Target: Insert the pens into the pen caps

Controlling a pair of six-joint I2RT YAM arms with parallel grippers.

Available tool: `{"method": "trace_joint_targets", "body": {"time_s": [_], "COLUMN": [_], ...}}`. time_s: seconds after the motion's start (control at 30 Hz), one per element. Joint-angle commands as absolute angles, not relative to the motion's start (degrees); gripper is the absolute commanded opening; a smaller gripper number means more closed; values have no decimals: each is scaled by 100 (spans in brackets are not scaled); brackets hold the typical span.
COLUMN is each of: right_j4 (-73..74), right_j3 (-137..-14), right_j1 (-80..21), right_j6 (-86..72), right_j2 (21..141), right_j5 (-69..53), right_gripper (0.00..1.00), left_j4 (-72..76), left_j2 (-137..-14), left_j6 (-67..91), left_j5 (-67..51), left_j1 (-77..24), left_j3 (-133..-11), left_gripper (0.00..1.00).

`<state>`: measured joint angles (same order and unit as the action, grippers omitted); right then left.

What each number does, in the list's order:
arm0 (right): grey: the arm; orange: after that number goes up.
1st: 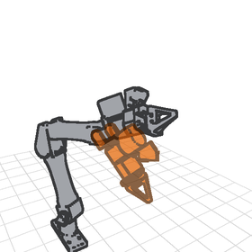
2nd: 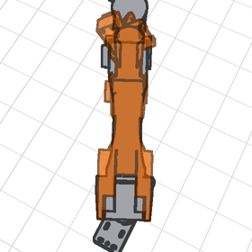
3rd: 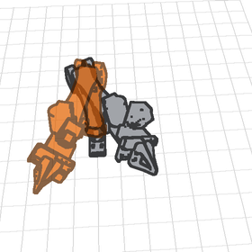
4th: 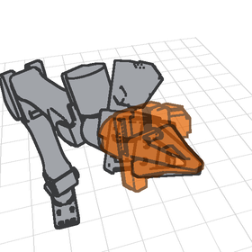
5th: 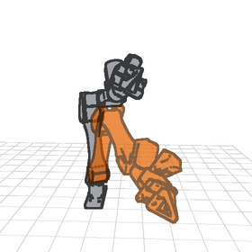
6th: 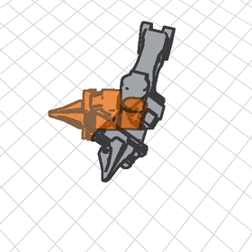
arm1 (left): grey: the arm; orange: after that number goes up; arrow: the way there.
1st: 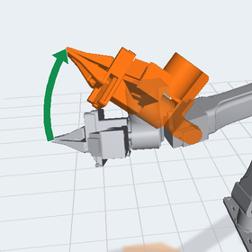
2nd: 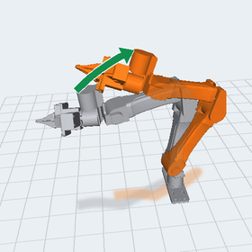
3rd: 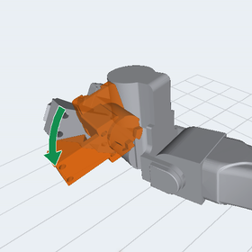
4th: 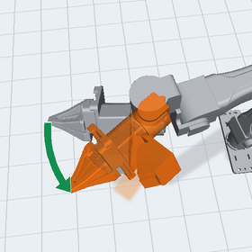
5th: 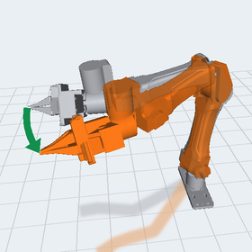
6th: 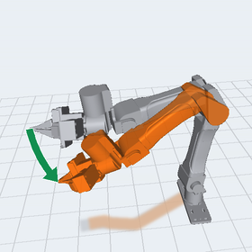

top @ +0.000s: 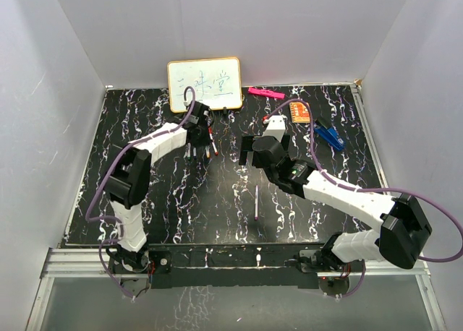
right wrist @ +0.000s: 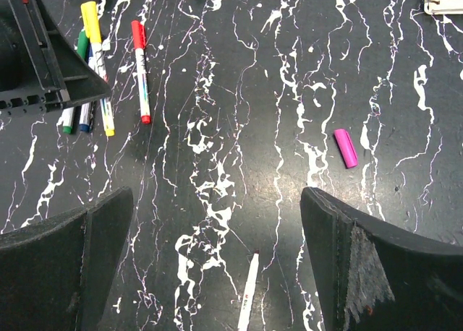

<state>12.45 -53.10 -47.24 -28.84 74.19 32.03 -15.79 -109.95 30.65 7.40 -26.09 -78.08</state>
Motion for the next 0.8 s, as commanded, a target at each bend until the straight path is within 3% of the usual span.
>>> {"method": "trace_joint_targets", "body": {"time_s": [0.0, 0.53, 0.77], "right_j4": [1038, 976, 976], "right_j3": [-5513, -5327, -5283], "right_j1": [-4724, -4720, -4720], "right_j6": [-2914, -2900, -2901], "right_j2": [7281, 7277, 7287], "right_j5": [3351, 3297, 3296], "right_gripper": [98, 98, 98], "left_j4": [-2225, -2375, -2299], "left_j2": [-11163, -11846, -11889], "left_j6": [3121, 3239, 3225], "left_j5": [1055, 1231, 1212], "left_j1": [-2575, -2524, -2496], "left_j3": [-8205, -8607, -8617], "left_gripper": [0, 0, 15]}}
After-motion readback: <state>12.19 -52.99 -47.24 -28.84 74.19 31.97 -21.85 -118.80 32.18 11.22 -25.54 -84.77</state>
